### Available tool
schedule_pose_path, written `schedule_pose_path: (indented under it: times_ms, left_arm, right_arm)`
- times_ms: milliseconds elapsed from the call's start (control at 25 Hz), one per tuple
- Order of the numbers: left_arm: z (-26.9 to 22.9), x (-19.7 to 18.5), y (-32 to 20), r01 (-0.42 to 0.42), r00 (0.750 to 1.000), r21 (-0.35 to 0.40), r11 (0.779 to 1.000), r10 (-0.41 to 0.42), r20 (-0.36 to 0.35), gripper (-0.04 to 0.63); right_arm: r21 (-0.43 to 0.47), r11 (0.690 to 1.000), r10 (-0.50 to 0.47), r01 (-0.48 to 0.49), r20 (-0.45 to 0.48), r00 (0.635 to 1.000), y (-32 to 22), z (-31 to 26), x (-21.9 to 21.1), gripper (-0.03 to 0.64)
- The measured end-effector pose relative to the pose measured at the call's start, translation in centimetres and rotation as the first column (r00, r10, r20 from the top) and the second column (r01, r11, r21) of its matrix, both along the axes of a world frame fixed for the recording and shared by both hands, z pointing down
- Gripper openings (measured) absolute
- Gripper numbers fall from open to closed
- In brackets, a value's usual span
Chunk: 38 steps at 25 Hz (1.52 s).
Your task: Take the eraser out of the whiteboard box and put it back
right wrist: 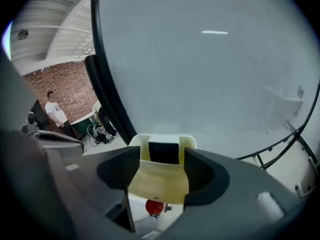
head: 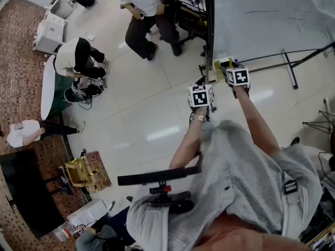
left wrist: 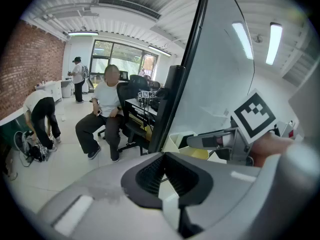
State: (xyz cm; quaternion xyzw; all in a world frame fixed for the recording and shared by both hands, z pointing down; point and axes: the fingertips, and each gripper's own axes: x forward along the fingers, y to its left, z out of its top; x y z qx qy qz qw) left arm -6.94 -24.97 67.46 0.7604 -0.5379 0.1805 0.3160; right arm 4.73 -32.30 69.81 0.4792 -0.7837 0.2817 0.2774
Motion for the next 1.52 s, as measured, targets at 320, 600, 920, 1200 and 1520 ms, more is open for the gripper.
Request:
schedule_pose_path:
  times_ms: [320, 600, 920, 1200, 1520]
  left_arm:
    - [-0.3, -1.0, -2.6, -0.028, 1.0, -0.002, 1.0, 0.028, -0.007, 0.005]
    - [-0.8, -1.2, -4.9, 0.012, 1.0, 0.015, 1.0, -0.012, -0.011, 0.004]
    - [-0.5, -1.7, -5.4, 0.048, 0.999, 0.002, 0.999, -0.048, -0.026, 0.005]
    - [0.0, -1.0, -5.9, 0.049, 0.998, -0.003, 0.999, -0.049, -0.035, 0.004]
    - [-0.1, -0.9, -5.8, 0.039, 0.999, 0.0, 0.999, -0.039, -0.036, 0.005]
  right_arm:
    - [-0.046, 0.999, -0.015, 0.014, -0.037, 0.999, -2.4, 1.7, -2.0, 0.27]
    - [-0.067, 0.997, -0.048, 0.046, -0.016, 0.999, -3.2, 1.8, -2.0, 0.268]
    - [0.006, 1.0, -0.014, 0.013, 0.208, 0.978, -0.5, -8.3, 0.7, 0.268]
    - [-0.06, 0.992, -0.101, 0.113, 0.176, 0.979, 2.0, -6.6, -0.6, 0.268]
    - [-0.114, 0.987, -0.119, 0.116, -0.024, 0.993, 2.0, 0.8, -0.5, 0.274]
